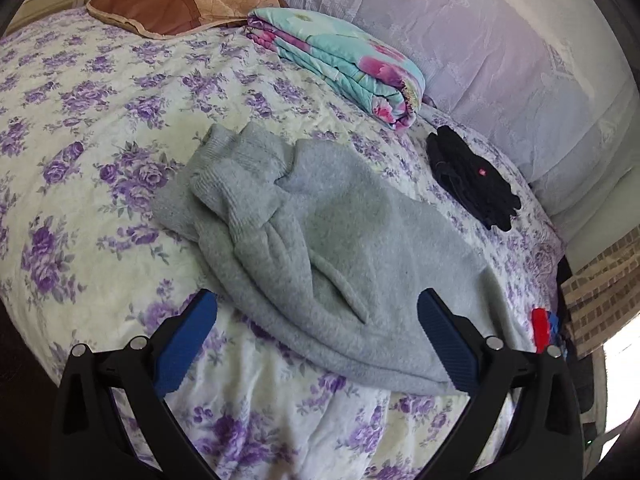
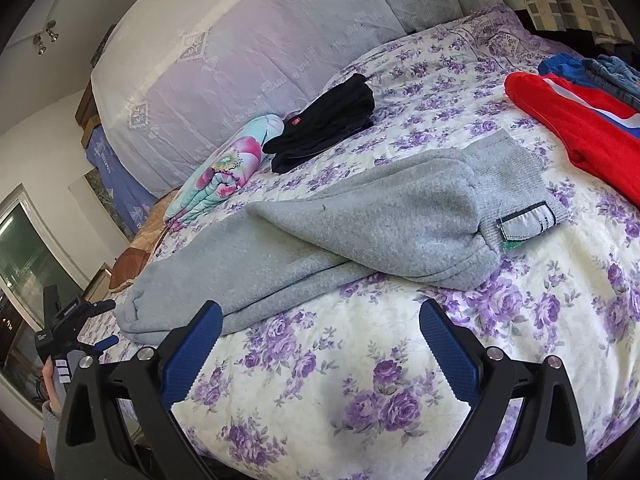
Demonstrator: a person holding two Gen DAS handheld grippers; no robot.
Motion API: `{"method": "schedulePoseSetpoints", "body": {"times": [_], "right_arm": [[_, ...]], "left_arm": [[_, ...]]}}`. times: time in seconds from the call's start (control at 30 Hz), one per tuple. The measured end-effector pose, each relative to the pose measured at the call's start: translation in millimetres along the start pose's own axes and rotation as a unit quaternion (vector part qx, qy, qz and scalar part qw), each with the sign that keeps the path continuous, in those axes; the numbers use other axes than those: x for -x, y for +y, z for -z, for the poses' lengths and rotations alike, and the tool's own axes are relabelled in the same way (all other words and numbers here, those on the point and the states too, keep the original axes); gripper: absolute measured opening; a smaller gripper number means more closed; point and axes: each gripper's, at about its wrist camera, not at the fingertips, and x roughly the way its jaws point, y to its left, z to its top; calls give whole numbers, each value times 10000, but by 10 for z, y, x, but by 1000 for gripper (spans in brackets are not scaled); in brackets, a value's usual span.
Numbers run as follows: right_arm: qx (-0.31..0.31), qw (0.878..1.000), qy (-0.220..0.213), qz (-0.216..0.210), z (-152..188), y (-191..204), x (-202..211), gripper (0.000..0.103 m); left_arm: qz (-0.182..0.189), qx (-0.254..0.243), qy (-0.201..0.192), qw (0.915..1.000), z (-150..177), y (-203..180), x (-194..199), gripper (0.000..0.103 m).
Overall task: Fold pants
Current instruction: 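Grasp the grey sweatpants cuff with the left gripper while the right gripper approaches the other cuff, then grasp the labelled grey cuff with the right gripper while the left gripper holds its cuff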
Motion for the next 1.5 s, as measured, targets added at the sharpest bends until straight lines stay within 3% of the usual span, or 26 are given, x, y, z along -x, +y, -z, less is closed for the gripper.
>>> {"method": "schedulePoseSetpoints", "body": {"times": [0.27, 0.37, 0.4, 0.43, 0.53, 0.87, 1.07, 1.2, 1.3, 1.5], "right_arm": [[-155, 9996, 213, 87, -19, -73, -125, 99], [-176, 9994, 277, 78, -11, -82, -158, 99], [-175, 9994, 282, 76, -12, -84, -164, 99], [-170, 9994, 285, 80, -14, -83, -167, 99], [-163, 9995, 264, 81, -20, -79, -166, 99], [-180, 9995, 261, 6, -7, -99, -167, 99], [-210, 9996, 208, -27, 3, -118, -142, 99], [-425, 9988, 109, -229, -46, -243, -88, 99], [-1007, 9932, -5, -582, -118, -490, -10, 99], [-1402, 9841, 297, -1053, -102, -674, -42, 99]], "left_arm": [[-203, 243, -180, 9993, -387, 65, 36, 96], [-254, 158, -179, 9994, -487, 11, 4, 84], [-258, 140, -106, 9995, -507, -12, -41, 73], [-262, 139, -30, 9996, -511, -16, -86, 70], [-442, 188, 31, 9988, -538, -18, -195, 70], [-409, 382, 55, 9984, -463, 90, -228, 66], [-548, 344, 135, 9978, -535, 33, -376, 34], [-89, 766, 11, 9970, -477, 257, -224, 23], [332, 910, -32, 9953, -455, 339, -56, 21], [516, 681, -186, 9962, -534, 165, 136, 21]]}}
